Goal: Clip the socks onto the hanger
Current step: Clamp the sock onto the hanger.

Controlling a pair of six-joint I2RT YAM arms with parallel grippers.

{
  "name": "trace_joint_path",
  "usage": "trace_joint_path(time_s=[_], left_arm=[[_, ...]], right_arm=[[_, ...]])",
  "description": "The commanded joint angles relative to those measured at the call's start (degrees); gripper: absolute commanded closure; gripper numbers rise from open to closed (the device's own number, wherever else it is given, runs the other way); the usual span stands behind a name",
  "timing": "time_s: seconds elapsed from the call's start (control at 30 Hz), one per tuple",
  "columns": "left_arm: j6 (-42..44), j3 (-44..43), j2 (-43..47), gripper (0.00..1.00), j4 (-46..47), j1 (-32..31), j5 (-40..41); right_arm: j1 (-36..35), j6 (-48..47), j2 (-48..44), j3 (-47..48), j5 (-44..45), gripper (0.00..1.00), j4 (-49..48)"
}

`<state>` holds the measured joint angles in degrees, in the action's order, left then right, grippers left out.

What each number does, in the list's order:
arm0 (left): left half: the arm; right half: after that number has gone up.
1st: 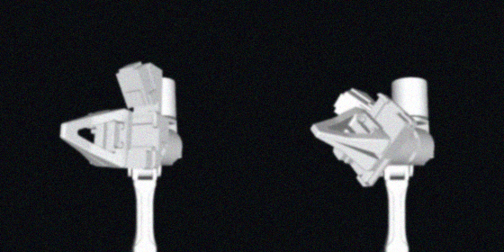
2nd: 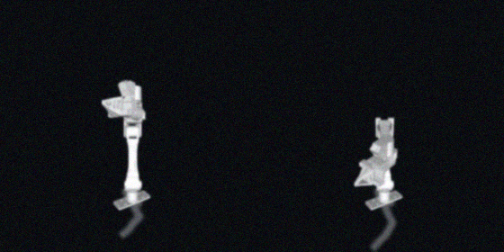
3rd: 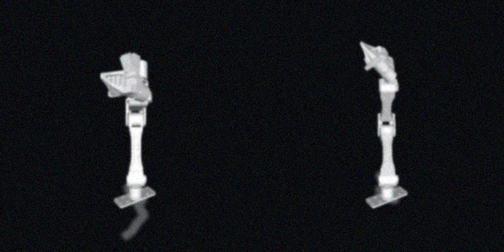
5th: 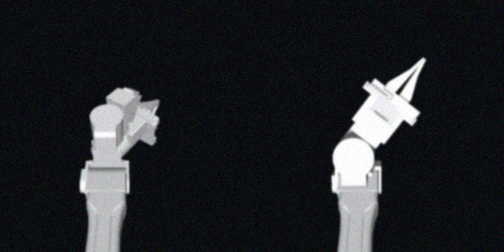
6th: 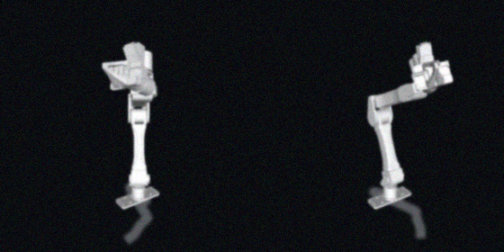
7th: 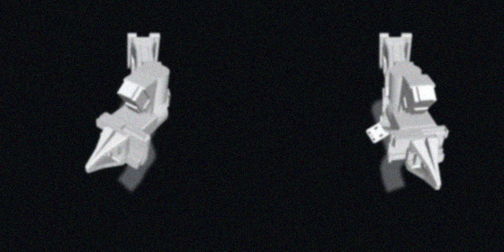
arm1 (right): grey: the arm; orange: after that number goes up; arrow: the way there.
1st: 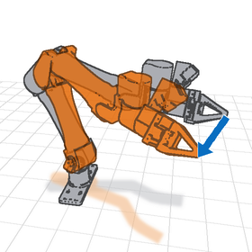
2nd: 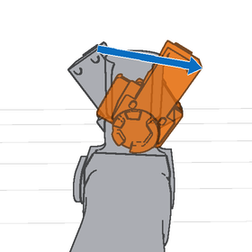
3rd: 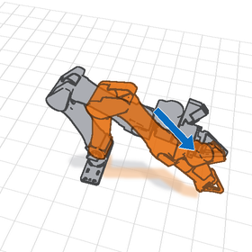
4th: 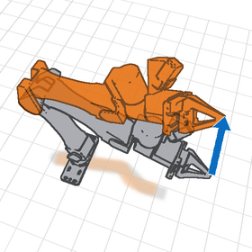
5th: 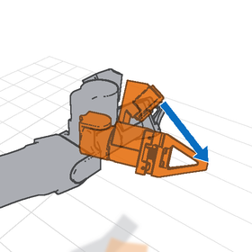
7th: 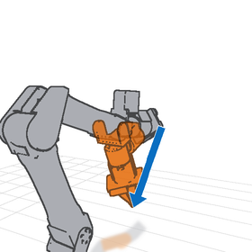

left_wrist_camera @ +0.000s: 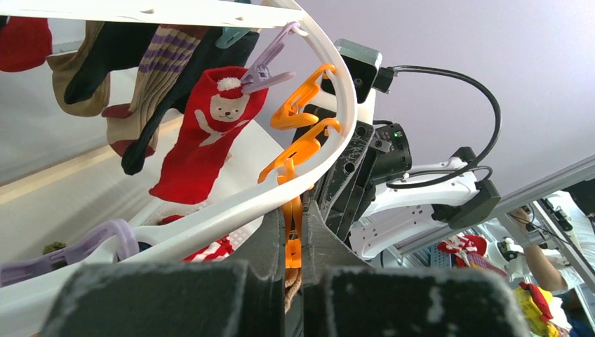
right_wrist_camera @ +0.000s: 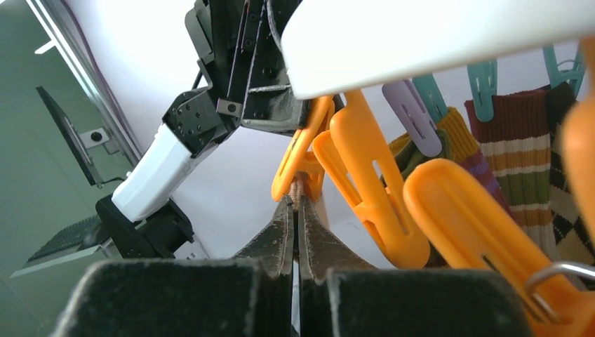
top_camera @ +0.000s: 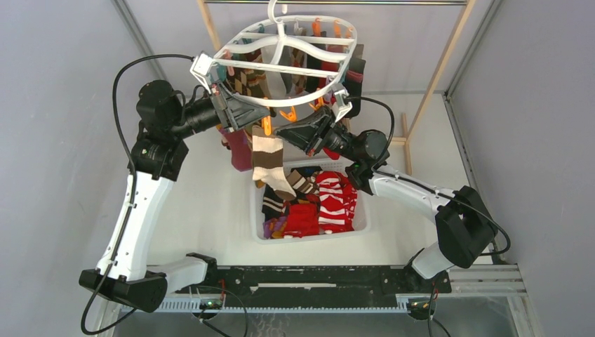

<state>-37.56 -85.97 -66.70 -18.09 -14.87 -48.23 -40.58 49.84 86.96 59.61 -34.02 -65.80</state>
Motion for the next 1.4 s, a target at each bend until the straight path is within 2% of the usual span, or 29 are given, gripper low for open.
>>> trace_joint_path(time_s=[0.0, 0.43, 0.6, 1.0, 1.2, 1.27, 1.37], left_arm=[[-0.5, 0.8, 1.8, 0.98, 1.1, -0.5, -4.9], [1.9, 0.7, 2.2, 0.97, 0.0, -0.5, -4.0], [4.3, 0.2, 2.4, 0.76, -2.1, -0.5, -1.0], [5.6, -0.1, 2.8, 0.48, -3.8, -0.5, -0.5], [7.3, 0.0, 3.9, 0.14, -6.4, -0.5, -0.6], [9.1, 0.8, 4.5, 0.10, -8.1, -0.5, -0.2], [12.5, 3.6, 6.0, 0.09, -10.5, -0.5, 0.8]], right_arm=[[-0.4, 1.7, -0.9, -0.1, 4.0, 1.00, -2.8], [-2.0, 2.7, -0.2, -0.1, 6.8, 1.00, -4.6], [-2.1, 2.8, -0.3, -0.2, 6.7, 1.00, -4.6], [-2.3, 2.2, -0.5, -0.1, 7.3, 1.00, -3.2], [-2.3, 1.5, -1.1, -0.1, 7.8, 1.00, -1.7], [-2.4, 1.5, -1.3, -0.1, 7.9, 1.00, -1.5], [-2.2, 2.0, -1.5, -0.1, 7.9, 1.00, -1.1]])
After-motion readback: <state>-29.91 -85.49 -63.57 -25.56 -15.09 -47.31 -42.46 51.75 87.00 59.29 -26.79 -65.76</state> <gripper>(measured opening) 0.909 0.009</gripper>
